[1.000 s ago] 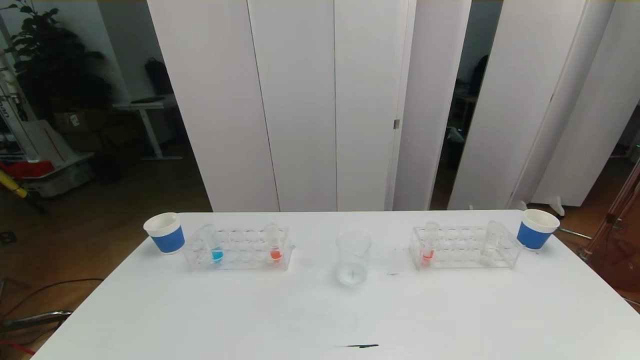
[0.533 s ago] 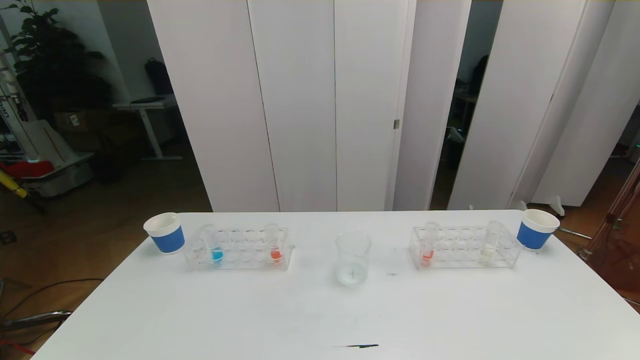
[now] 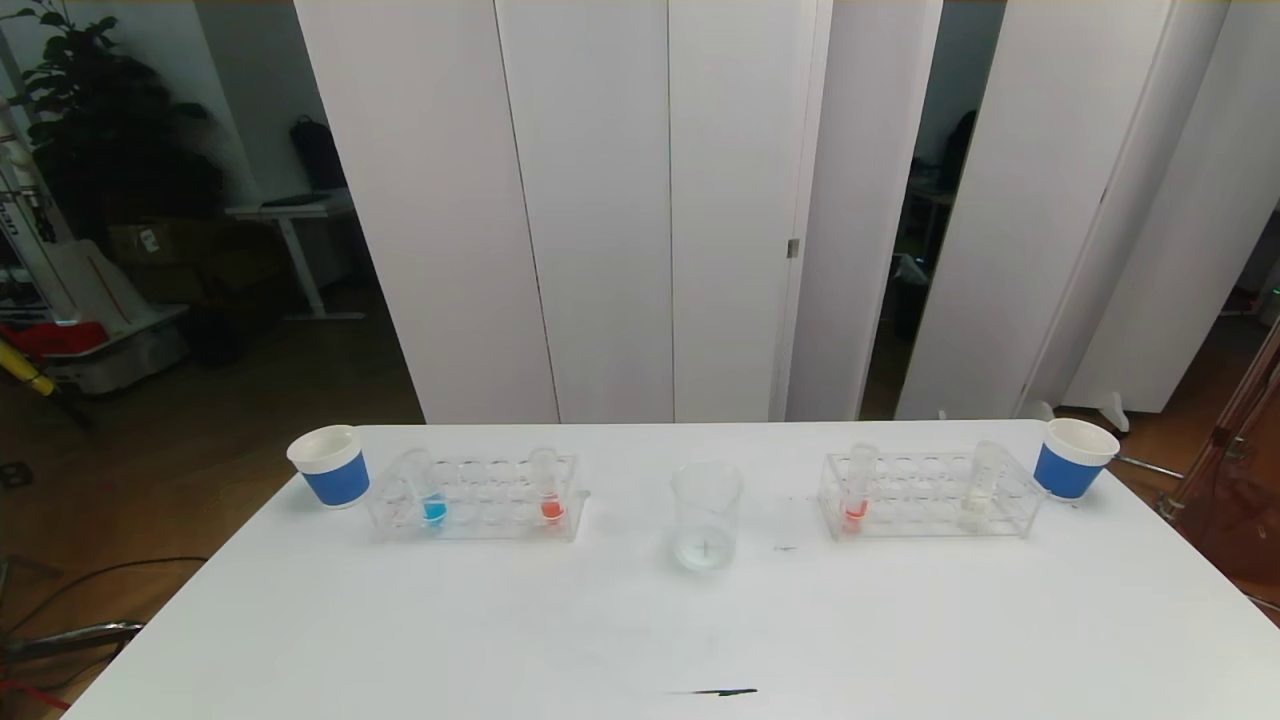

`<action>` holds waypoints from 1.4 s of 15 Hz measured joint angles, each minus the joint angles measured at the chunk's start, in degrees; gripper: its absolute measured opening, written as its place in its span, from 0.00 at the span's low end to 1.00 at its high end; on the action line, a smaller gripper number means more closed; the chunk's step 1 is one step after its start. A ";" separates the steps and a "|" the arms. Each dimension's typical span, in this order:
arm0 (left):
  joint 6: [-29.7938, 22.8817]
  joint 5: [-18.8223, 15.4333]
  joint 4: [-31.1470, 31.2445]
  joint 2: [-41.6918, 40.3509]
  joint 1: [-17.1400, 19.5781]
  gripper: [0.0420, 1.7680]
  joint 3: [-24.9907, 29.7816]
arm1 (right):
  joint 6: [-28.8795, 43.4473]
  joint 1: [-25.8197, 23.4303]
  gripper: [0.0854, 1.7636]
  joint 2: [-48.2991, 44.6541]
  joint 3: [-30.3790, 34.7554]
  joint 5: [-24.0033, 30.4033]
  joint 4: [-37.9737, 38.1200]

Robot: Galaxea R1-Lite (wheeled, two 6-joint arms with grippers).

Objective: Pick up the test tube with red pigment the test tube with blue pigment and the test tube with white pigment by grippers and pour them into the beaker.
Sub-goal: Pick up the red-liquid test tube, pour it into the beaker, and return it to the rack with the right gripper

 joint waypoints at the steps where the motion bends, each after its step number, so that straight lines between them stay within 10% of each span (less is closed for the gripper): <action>1: -0.01 0.00 0.00 0.00 0.00 0.99 0.00 | 0.00 -0.05 0.99 0.02 -0.55 -0.11 -0.11; 13: -0.01 0.00 0.00 0.00 0.00 0.99 0.00 | 0.23 0.00 0.99 30.63 -28.92 0.17 -10.03; 21: 0.00 0.00 -0.02 0.00 0.00 0.99 -0.02 | 4.35 3.91 0.99 64.16 -29.79 -2.89 -34.78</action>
